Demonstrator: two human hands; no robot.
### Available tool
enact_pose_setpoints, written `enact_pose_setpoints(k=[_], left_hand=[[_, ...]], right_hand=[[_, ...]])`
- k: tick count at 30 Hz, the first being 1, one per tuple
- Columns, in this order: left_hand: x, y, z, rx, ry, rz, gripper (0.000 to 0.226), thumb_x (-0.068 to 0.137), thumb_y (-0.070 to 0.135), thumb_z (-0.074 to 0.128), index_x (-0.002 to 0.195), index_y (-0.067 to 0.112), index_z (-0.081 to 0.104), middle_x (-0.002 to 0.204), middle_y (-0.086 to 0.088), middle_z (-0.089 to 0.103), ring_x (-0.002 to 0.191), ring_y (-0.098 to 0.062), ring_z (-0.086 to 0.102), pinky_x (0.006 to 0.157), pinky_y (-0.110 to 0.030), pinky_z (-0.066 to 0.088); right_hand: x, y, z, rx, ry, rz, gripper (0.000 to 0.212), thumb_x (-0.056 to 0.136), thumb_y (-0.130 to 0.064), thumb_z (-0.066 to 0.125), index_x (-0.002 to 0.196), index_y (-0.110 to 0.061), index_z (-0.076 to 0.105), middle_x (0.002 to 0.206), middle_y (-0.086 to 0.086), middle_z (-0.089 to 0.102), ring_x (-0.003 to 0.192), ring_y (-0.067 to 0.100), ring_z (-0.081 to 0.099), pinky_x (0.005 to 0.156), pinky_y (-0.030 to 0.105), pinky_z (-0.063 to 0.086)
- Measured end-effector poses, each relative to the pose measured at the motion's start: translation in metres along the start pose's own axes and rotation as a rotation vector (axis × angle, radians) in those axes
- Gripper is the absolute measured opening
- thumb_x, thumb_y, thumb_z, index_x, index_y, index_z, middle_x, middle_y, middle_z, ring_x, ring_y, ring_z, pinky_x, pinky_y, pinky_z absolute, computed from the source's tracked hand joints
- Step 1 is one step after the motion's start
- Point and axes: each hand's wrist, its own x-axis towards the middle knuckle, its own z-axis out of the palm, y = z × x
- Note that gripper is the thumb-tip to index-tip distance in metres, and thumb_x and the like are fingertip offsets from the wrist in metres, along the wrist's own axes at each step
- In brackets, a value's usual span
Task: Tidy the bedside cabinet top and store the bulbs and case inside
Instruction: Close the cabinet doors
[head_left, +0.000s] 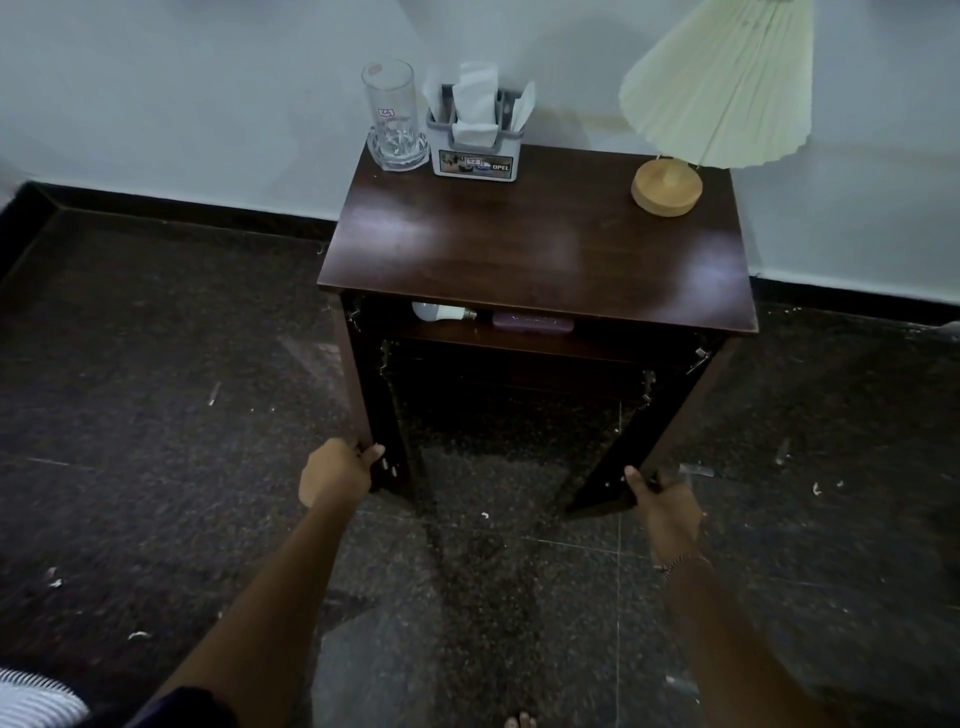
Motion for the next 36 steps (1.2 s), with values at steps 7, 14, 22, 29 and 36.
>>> enact_pose_setpoints(k=[7,14,22,29,36], left_hand=[[0.014,0.008,0.023,-0.504,-0.100,-0.149,0.035,0.088,0.026,0.062,0.106,-0.004,0.061,0.086,-0.017,0.061,0.078,-0.031,0.061,0.078,-0.049,0.056],[0.025,0.040,0.055,-0.691,-0.104,-0.139,0.036,0.083,0.025,0.069,0.099,-0.007,0.063,0.087,-0.022,0.067,0.082,-0.039,0.067,0.080,-0.054,0.056],[0.031,0.087,0.078,-0.815,-0.073,-0.147,0.038,0.080,0.025,0.071,0.093,-0.010,0.066,0.099,-0.028,0.068,0.095,-0.041,0.066,0.088,-0.054,0.052],[0.039,0.138,0.085,-0.908,-0.066,-0.126,0.039,0.086,0.019,0.064,0.105,-0.015,0.060,0.102,-0.032,0.065,0.097,-0.043,0.064,0.092,-0.056,0.050],[0.057,0.185,0.089,-0.878,0.014,-0.189,0.038,0.085,0.026,0.065,0.097,-0.011,0.066,0.101,-0.030,0.068,0.095,-0.040,0.065,0.086,-0.051,0.053]], right_hand=[[0.011,-0.011,0.004,0.117,-0.192,0.070,0.040,0.082,-0.039,0.065,0.075,0.000,0.067,0.090,0.024,0.070,0.090,0.038,0.065,0.085,0.048,0.053],[0.017,-0.028,0.018,0.135,-0.250,0.016,0.040,0.088,-0.034,0.059,0.080,0.004,0.068,0.076,0.016,0.064,0.080,0.032,0.061,0.077,0.044,0.051],[0.029,-0.071,0.047,0.080,-0.287,-0.014,0.049,0.096,-0.036,0.044,0.108,0.008,0.059,0.111,0.027,0.062,0.103,0.039,0.057,0.068,0.033,0.037],[0.053,-0.118,0.067,0.065,-0.293,0.056,0.050,0.096,-0.038,0.042,0.109,0.007,0.059,0.113,0.024,0.063,0.106,0.037,0.058,0.073,0.034,0.041],[0.076,-0.156,0.084,0.050,-0.263,0.074,0.053,0.097,-0.040,0.037,0.107,0.007,0.059,0.111,0.025,0.064,0.104,0.036,0.059,0.067,0.030,0.036]])
